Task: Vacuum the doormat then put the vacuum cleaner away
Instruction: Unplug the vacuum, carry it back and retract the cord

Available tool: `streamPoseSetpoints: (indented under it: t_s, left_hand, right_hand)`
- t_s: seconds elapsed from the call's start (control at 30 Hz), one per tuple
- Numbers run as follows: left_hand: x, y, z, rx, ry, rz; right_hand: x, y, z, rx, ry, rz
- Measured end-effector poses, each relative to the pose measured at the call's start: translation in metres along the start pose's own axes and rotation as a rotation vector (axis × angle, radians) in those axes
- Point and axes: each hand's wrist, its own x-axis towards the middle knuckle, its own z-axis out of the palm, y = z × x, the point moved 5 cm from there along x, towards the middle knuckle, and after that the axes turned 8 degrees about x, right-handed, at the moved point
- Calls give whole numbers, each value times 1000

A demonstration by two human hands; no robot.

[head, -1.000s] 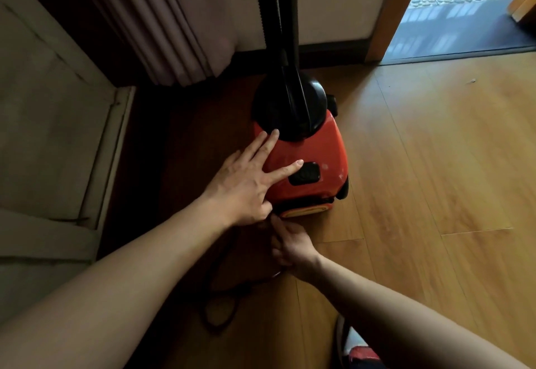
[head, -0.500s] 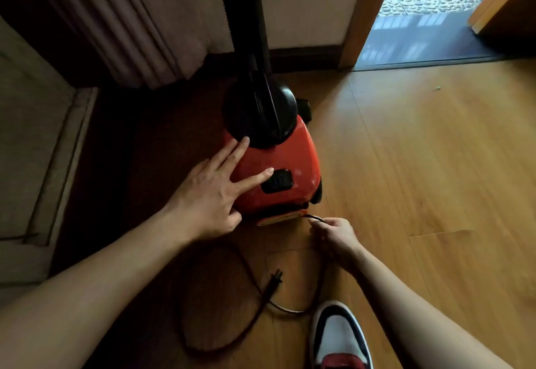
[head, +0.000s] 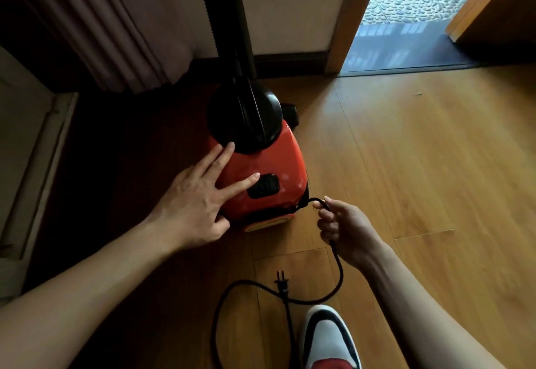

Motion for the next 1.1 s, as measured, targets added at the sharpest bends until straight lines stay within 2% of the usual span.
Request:
streamPoseSetpoints:
  t_s: [0.13,0.37,0.63,0.83,0.97,1.1]
  left_hand:
    - [0,2,-2,-13,-34,-4]
    - [0,5,-7,-18,-59,-9]
    - [-2,4,-8,-12,-77,-16]
    - [-3,2,-6,-7,-73,-8]
    - [-2,2,-7,-6,-85,-8]
    - [-3,1,-8,-8,-102,-6]
  right_hand:
    - [-18,11,29,-182,-117,-92]
    - [-31,70,81,-238,-340,-111]
    - [-5,105,104,-292,-240,-141]
    - [3,122,118,-127,-277,-273]
    - [2,143,118,-81,-290,-198]
    - [17,140,115,-239,-232,-81]
